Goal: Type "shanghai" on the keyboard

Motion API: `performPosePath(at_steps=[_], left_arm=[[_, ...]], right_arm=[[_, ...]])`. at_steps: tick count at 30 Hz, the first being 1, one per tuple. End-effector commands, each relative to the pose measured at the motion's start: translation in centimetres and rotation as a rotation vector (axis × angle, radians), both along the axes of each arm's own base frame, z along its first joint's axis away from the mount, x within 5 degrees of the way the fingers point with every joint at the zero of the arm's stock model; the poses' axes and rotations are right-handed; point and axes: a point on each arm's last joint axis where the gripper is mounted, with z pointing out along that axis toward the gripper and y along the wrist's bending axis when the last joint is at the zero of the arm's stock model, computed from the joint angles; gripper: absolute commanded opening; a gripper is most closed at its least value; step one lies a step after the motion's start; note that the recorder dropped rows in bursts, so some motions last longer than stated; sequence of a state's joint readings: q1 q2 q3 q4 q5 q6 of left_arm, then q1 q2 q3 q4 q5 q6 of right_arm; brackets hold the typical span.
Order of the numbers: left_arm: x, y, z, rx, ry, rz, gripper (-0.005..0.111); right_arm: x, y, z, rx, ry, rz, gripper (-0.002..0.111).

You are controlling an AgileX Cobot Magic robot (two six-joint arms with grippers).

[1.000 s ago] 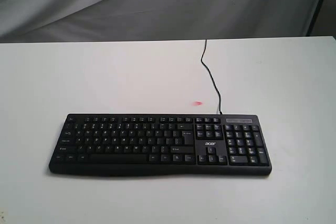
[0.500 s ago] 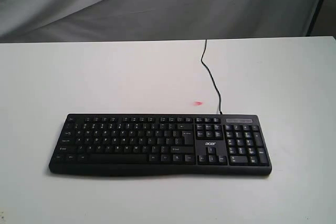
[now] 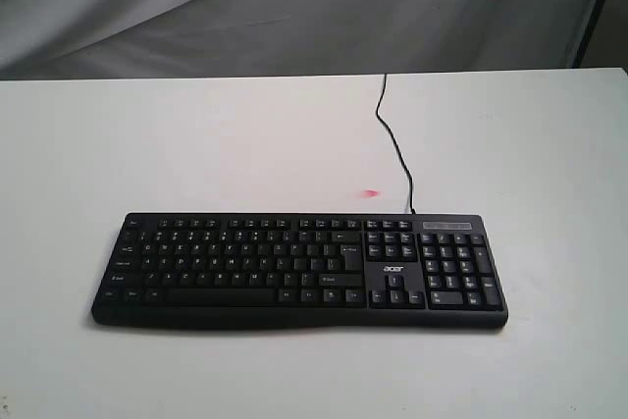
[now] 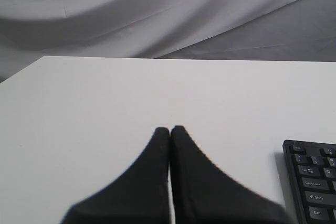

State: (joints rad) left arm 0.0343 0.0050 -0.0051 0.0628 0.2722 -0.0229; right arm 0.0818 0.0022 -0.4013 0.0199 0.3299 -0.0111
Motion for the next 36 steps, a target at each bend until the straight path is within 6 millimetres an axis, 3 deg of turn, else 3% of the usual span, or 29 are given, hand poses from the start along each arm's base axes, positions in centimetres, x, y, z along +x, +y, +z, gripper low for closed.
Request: performPosePath(at_steps=[1, 18, 27, 36], left_arm=[[0.0, 0.0, -0.1, -0.002, -0.006, -0.004, 0.001], [0.0, 0.0, -0.1, -0.002, -0.006, -0.004, 0.001], [0.0, 0.0, -0.1, -0.002, -0.006, -0.004, 0.001], [0.0, 0.0, -0.1, -0.002, -0.006, -0.004, 0.001]], right_arm=[[0.5, 0.0, -0.8, 0.019, -0.006, 0.000, 0.000], [3.6, 0.2, -9.0, 0.023, -0.030, -0.010, 0.000], [3.6, 0.2, -9.2, -0.002, -0.016, -0.013, 0.000], [3.7, 0.2, -10.6, -0.070, 0.132, -0.016, 0.000]])
